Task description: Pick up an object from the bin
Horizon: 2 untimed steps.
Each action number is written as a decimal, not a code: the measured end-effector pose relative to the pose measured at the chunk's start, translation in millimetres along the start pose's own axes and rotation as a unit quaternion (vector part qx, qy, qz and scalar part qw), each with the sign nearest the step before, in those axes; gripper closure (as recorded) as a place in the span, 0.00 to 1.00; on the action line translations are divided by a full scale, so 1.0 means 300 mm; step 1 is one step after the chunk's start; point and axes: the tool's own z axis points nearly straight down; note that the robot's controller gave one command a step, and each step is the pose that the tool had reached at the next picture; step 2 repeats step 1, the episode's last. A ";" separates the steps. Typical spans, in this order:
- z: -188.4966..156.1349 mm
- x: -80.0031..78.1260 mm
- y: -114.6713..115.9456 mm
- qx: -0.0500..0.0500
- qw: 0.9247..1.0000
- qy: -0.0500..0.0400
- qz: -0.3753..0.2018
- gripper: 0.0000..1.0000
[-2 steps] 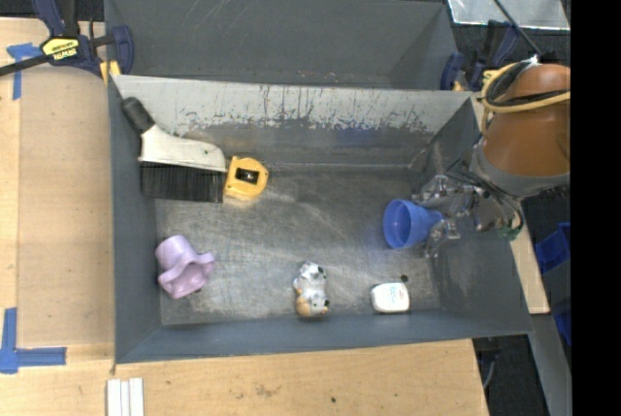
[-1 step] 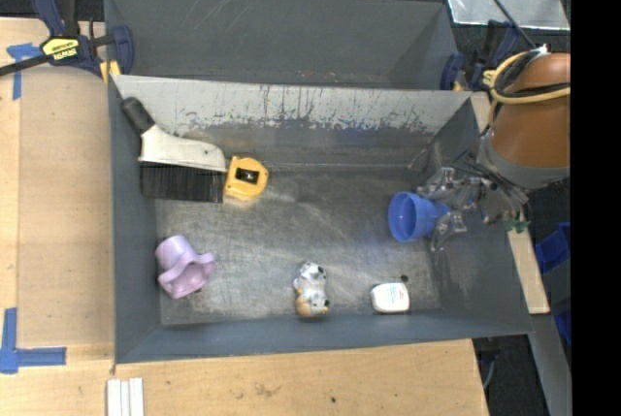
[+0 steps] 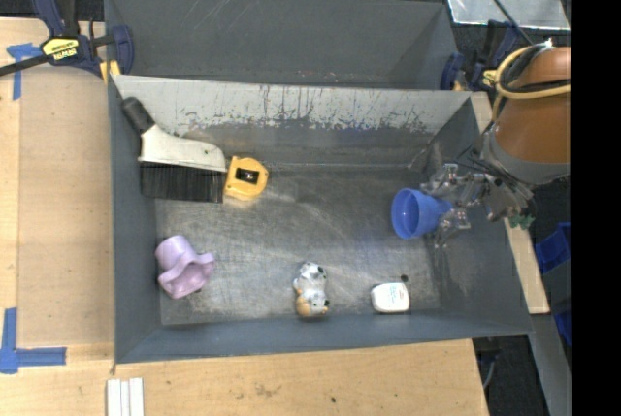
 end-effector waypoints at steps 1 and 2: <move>-0.065 0.006 0.002 -0.001 1.000 0.004 0.000 1.00; -0.065 0.006 0.002 -0.001 1.000 0.004 0.000 1.00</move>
Offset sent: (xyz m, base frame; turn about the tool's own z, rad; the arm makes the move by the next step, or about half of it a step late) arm -0.0001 -0.0001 0.0404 0.0000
